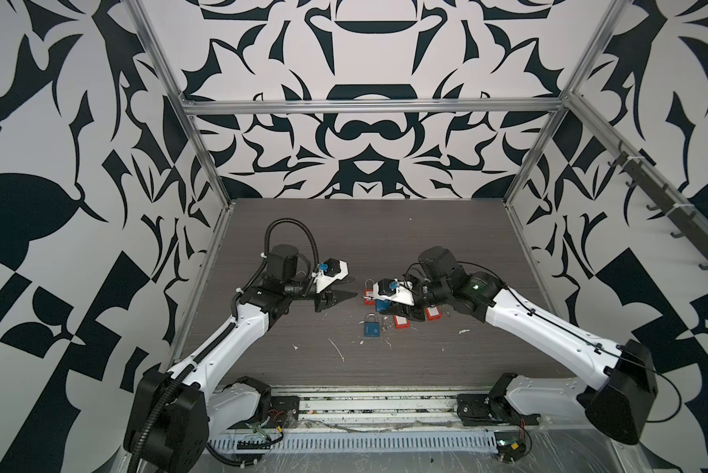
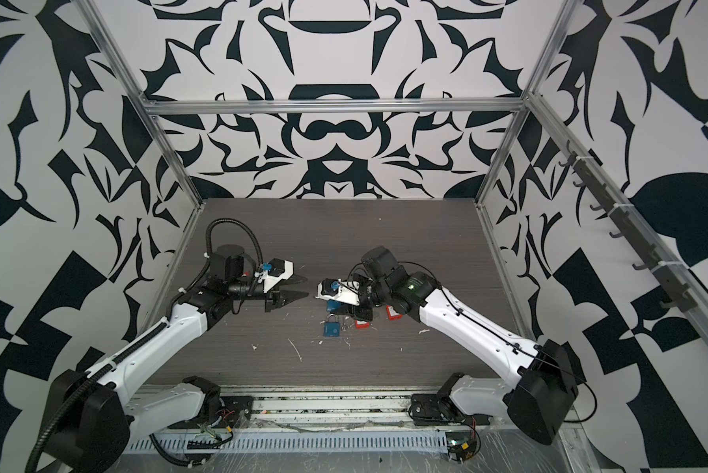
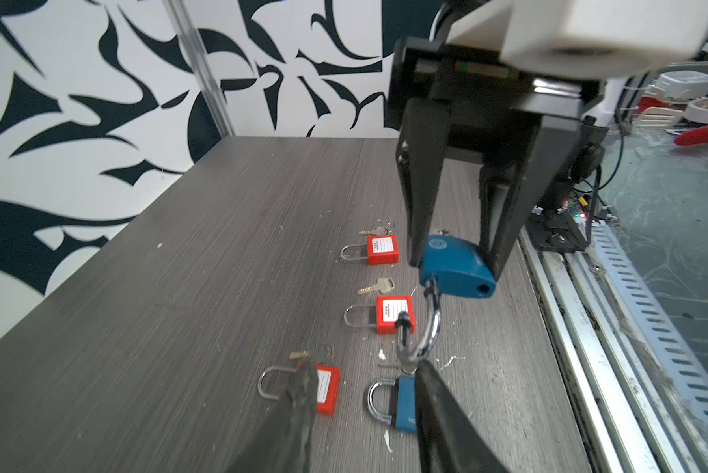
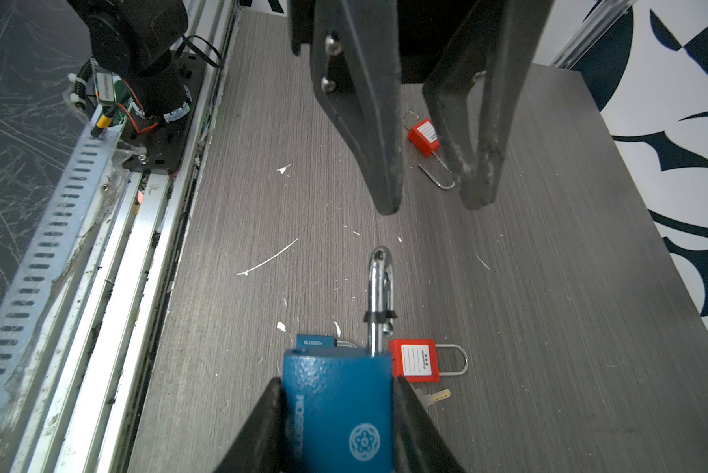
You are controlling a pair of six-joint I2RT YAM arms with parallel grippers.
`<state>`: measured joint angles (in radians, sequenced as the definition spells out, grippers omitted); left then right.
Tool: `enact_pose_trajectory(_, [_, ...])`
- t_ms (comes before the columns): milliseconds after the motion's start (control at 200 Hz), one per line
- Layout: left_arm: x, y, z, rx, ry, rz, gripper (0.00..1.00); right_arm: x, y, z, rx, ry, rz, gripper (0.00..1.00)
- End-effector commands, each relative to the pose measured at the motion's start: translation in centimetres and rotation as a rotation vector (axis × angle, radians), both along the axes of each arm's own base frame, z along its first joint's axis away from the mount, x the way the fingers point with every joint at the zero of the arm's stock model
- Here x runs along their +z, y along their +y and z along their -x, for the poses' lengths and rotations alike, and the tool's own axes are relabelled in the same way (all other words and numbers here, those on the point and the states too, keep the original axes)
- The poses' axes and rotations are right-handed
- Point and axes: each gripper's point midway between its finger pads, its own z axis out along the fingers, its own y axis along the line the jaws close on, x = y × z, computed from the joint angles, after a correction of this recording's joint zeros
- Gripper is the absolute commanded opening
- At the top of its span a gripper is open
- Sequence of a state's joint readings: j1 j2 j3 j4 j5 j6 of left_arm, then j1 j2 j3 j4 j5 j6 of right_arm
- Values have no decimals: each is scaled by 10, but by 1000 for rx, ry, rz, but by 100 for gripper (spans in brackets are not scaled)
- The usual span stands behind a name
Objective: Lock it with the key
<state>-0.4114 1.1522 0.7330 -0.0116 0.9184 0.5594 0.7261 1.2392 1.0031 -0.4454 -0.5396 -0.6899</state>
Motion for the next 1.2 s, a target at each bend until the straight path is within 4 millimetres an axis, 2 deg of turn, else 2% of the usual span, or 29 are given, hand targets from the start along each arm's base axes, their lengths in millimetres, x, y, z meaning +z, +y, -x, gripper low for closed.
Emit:
enact_pose_trajectory(0, [5,-8,14,-101,-28,15,41,17,0,4,16,-33,-49,14])
enact_pose_trajectory(390, [-14,-30,17,-131,-63,-59,43,20,-1,5,19,-46,-53,13])
enact_pose_trajectory(870, [-15,-36,20,-167,-54,-64,0,21,1,2,17,-45,-48,13])
enact_pose_trajectory(910, [-12,-37,21,-176,-48,-58,0,21,1,2,16,-43,-45,18])
enact_pose_trajectory(940, [-9,-37,22,-180,-42,-53,0,21,0,1,14,-46,-38,27])
enact_pose_trajectory(970, [-18,-39,20,-184,-4,-63,0,20,-1,-1,7,-58,-28,35])
enact_pose_trajectory(1035, [-15,-41,20,-190,12,-51,0,22,-5,-14,-66,-103,-16,42])
enact_pose_trajectory(1080, [-14,-42,20,-189,22,-41,0,25,-9,-16,-94,-120,-15,55])
enact_pose_trajectory(1140, [-11,-42,20,-190,30,-27,0,26,-13,-12,-95,-128,-17,83])
enact_pose_trajectory(1195, [-9,-43,21,-191,39,-13,0,24,-17,-8,-97,-123,-8,90])
